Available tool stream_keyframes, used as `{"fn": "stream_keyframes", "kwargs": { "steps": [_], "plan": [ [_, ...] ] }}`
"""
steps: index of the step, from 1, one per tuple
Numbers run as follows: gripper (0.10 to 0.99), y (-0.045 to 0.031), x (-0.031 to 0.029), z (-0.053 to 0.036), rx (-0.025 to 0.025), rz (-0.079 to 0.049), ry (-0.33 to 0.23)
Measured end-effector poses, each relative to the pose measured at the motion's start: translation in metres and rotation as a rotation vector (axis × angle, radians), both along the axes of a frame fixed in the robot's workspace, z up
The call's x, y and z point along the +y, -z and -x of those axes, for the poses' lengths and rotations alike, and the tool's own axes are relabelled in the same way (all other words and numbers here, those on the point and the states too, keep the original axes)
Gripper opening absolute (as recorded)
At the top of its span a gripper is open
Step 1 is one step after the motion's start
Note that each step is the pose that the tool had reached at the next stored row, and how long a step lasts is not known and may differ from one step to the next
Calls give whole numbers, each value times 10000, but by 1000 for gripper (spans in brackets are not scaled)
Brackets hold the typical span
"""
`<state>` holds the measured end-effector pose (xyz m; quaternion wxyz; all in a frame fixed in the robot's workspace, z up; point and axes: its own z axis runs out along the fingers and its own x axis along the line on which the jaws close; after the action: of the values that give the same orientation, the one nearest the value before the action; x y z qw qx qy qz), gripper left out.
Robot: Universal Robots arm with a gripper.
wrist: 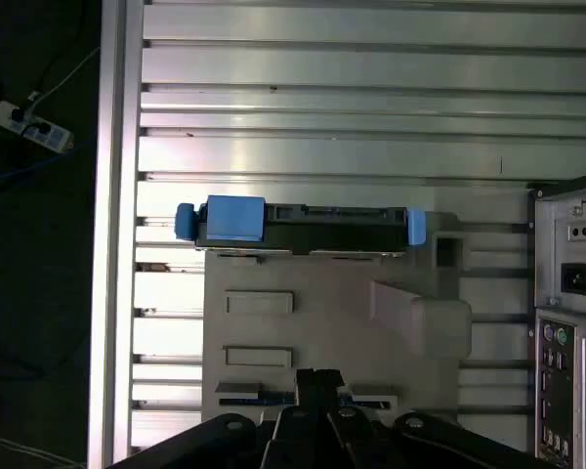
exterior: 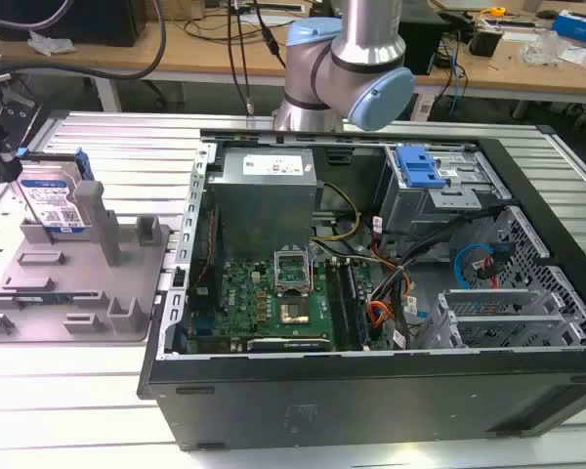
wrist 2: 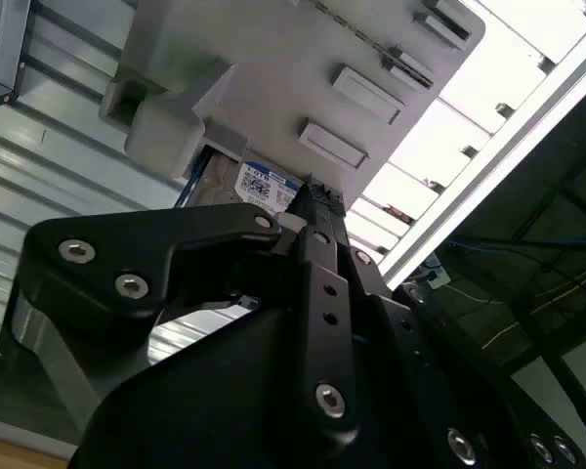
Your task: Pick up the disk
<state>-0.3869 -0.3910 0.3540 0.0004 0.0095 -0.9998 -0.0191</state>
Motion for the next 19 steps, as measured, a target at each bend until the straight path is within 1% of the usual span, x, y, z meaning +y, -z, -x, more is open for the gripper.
{"fn": "stream_keyframes", "kwargs": {
  "steps": [7,9,10,11,12,13,19],
  "plan": [
    [106,0,0,0,0,0,-6],
    [106,0,0,0,-1,0,-260],
    [106,1,0,0,-1,0,-511],
    [106,1,0,0,-1,0,-1081],
    [106,1,0,0,-1,0,-1419],
    [106,1,0,0,-1,0,-1926],
    [106,5,0,0,-1,0,-3299]
  ]
}}
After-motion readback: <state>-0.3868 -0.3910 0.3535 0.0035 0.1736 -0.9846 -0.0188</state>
